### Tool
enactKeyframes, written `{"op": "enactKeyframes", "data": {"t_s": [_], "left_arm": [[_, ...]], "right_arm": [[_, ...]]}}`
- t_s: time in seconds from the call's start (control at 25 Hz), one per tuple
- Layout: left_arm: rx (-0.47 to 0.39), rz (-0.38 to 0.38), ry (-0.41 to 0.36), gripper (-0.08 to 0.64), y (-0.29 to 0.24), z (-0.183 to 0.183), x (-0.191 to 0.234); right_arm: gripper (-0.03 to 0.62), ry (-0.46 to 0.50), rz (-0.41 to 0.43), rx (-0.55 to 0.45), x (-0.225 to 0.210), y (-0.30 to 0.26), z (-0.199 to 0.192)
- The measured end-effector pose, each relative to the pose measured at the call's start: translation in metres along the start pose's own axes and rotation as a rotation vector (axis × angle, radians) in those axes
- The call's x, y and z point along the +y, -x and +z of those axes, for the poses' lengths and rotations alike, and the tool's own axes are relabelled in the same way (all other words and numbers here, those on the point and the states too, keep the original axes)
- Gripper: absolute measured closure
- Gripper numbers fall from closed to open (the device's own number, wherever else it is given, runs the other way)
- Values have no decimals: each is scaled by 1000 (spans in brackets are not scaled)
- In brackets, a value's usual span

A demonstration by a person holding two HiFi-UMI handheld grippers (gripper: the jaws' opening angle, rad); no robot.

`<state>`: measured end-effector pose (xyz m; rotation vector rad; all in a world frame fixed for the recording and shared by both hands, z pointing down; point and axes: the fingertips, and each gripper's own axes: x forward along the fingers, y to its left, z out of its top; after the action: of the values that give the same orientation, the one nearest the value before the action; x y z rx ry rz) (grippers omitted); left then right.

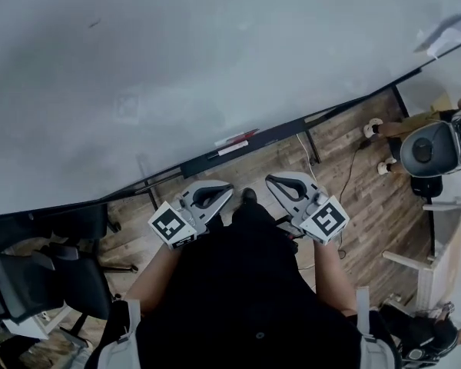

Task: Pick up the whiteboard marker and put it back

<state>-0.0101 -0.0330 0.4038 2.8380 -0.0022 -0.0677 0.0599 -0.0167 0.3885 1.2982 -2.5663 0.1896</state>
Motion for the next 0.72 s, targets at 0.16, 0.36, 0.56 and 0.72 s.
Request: {"op": "enactKeyframes", "data": {"t_s": [0.16, 0.36, 0.56, 0.72], "left_arm": [[-1, 99, -5, 548, -4, 1, 11], [-28, 219, 5, 548, -24, 5, 17], [-43, 307, -12, 548, -34, 7, 25], [-37, 333, -24, 548, -37, 4, 35]], "right_arm": [[572, 34, 77, 4, -18, -9, -1], [572, 138, 196, 21, -38, -16, -6], [572, 223, 259, 98, -51, -19, -16], [572, 279, 270, 168, -61, -26, -27]]}}
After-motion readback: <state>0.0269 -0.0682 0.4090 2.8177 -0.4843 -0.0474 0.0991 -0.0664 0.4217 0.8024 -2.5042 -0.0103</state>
